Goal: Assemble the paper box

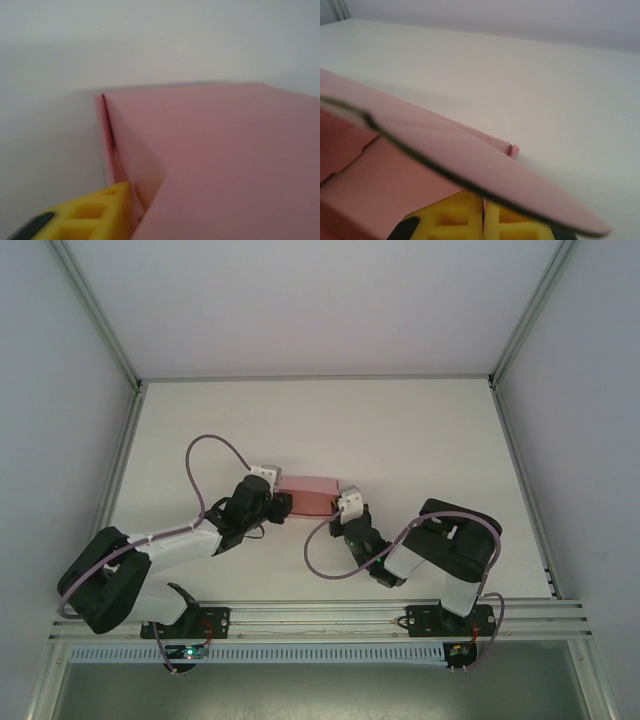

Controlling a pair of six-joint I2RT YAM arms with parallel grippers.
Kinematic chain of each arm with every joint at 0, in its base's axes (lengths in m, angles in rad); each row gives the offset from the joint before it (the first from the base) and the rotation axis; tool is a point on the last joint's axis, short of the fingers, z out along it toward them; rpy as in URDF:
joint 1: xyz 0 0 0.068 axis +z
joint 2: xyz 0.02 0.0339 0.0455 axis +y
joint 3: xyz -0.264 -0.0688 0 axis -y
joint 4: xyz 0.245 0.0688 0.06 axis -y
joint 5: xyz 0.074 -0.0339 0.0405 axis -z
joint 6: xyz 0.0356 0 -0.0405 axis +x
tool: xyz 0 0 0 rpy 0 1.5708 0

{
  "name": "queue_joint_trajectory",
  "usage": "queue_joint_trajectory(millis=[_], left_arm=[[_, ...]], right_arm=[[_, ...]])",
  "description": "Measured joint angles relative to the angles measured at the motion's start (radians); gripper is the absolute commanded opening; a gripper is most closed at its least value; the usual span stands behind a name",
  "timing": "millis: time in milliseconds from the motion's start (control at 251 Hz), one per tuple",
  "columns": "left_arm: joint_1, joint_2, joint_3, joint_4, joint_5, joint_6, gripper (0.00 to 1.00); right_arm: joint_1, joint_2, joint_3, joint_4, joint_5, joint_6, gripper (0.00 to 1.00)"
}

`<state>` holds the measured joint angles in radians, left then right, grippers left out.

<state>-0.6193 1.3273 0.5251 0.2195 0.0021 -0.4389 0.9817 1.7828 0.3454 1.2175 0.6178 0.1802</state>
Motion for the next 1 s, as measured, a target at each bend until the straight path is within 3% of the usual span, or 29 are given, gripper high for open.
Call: queue_joint_trajectory(millis=[40, 104, 503, 650, 802, 1002], left_arm=[[-0.003, -0.027, -0.002, -0.042, 0.005, -0.002, 0.81], [-0.006, -0.078, -0.001, -0.110, 0.005, -0.004, 1.00], [-0.010, -0.469, 0.026, -0.472, 0.003, -0.086, 1.00], [-0.010, -0.572, 0.103, -0.561, -0.081, -0.151, 1.00], [0.017, -0.474, 0.203, -0.589, -0.164, -0.187, 1.00], [0.113, -0.104, 0.308, -0.563, -0.117, -0.179, 1.00]], right_arm=[[0.006, -0.017, 0.008, -0.037, 0.002, -0.006, 0.00], [0.017, -0.025, 0.021, -0.074, 0.008, -0.014, 0.00], [0.043, -0.019, 0.034, -0.142, 0.049, -0.033, 0.00], [0.044, -0.019, 0.035, -0.155, 0.051, -0.060, 0.00], [0.044, -0.016, 0.034, -0.151, 0.050, -0.080, 0.00], [0.044, -0.009, 0.034, -0.138, 0.047, -0.111, 0.00]])
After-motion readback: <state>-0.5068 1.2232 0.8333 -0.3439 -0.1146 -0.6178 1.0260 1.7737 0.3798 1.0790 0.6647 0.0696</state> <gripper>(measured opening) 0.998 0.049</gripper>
